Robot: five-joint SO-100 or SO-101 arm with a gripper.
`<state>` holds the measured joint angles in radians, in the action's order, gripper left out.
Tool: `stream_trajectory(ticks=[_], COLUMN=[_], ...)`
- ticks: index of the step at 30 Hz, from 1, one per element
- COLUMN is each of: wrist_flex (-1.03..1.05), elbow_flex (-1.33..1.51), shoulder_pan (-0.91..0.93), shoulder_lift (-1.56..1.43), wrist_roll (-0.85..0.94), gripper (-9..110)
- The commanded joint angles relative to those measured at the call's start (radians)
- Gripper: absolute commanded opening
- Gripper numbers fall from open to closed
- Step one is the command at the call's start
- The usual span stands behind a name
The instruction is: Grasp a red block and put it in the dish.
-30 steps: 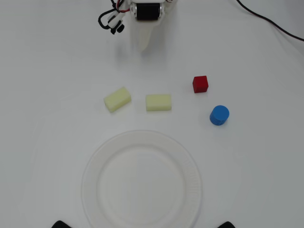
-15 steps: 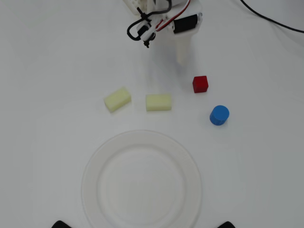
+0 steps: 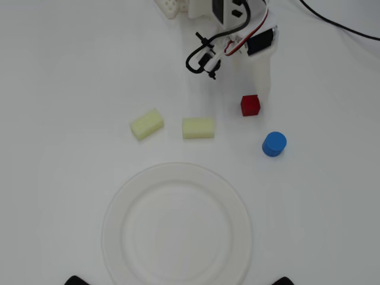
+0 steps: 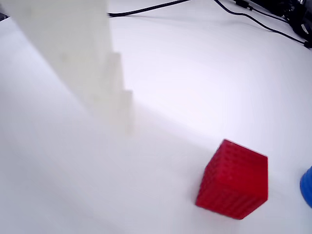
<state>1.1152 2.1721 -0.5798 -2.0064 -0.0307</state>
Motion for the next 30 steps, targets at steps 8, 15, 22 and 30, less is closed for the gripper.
stream_trajectory(ticks=[8,15,22,30], wrist_flex=[-0.127,-0.167,-0.199,-0.199], elbow_flex=[-0.002,-0.014,-0.046,-0.103], shoulder_pan=[-0.04,-0.011,-0.003,-0.009], shoulder_lift=[0.123,0.202,0.275,0.33], wrist_roll=[0.015,0.023,0.032,0.037], gripper=[32,32,31,26])
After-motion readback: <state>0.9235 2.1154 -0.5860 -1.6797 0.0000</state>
